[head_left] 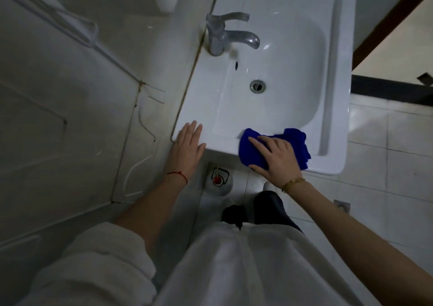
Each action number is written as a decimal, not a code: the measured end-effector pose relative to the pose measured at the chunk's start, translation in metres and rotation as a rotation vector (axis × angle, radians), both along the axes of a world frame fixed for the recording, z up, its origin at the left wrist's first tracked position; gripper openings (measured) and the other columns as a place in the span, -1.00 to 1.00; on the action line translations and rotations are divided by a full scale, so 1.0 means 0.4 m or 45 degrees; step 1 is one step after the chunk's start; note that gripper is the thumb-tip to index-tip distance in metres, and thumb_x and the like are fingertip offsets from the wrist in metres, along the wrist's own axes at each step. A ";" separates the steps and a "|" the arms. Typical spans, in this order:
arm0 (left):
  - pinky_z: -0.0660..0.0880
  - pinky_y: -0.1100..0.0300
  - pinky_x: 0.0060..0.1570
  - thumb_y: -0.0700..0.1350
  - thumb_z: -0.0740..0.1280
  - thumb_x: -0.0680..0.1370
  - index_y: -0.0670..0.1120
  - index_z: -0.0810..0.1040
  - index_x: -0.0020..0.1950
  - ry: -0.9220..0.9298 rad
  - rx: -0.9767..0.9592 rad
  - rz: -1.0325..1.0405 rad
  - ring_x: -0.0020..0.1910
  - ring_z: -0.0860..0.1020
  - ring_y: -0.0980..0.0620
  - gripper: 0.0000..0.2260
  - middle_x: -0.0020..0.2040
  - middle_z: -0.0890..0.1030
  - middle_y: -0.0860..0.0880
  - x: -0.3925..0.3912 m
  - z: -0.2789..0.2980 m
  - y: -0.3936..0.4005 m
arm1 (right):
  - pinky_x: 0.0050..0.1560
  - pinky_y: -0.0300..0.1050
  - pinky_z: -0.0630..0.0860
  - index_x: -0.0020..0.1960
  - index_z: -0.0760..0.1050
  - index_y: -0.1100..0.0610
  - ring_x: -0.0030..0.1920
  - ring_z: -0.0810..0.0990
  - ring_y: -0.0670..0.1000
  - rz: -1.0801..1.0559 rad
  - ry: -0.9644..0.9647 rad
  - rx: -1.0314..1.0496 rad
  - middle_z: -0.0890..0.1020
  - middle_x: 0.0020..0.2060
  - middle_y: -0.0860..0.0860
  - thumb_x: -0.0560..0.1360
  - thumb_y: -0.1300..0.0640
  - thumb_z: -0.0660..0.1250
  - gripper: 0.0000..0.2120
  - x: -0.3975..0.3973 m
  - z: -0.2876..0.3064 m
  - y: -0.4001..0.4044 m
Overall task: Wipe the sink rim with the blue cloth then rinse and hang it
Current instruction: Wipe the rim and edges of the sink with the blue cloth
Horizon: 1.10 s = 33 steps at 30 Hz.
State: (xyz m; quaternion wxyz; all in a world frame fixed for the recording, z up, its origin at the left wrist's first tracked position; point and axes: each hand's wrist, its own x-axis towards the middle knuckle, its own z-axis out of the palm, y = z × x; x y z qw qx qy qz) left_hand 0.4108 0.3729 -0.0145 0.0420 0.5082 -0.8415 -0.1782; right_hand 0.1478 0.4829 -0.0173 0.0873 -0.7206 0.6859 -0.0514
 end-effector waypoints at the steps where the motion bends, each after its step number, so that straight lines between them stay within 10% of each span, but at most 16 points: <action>1: 0.01 -0.02 0.57 -0.02 0.10 0.69 -0.11 0.10 0.59 0.003 -0.001 0.005 0.60 -0.01 -0.06 -0.51 0.61 0.08 -0.09 0.000 0.000 0.000 | 0.28 0.11 0.31 0.52 0.18 -0.01 0.23 0.45 0.15 -0.010 0.028 0.014 0.46 0.33 0.07 0.48 -0.27 0.24 -0.30 0.012 0.001 -0.008; 23: -0.02 -0.03 0.57 -0.03 0.17 0.67 -0.14 0.17 0.57 0.015 -0.004 -0.069 0.59 0.02 -0.09 -0.50 0.60 0.09 -0.13 -0.044 -0.001 0.022 | 0.21 0.13 0.30 0.47 0.25 0.08 0.15 0.47 0.19 -0.127 0.178 0.019 0.51 0.21 0.13 0.44 -0.24 0.31 -0.28 -0.132 0.006 0.108; 33: -0.01 -0.03 0.57 -0.03 0.18 0.67 -0.13 0.15 0.58 0.005 0.000 -0.049 0.59 0.02 -0.08 -0.49 0.60 0.09 -0.13 -0.047 0.007 0.027 | 0.35 0.06 0.28 0.51 0.20 0.09 0.25 0.45 0.11 0.041 -0.131 0.101 0.45 0.32 0.10 0.42 -0.24 0.35 -0.21 -0.038 0.028 0.008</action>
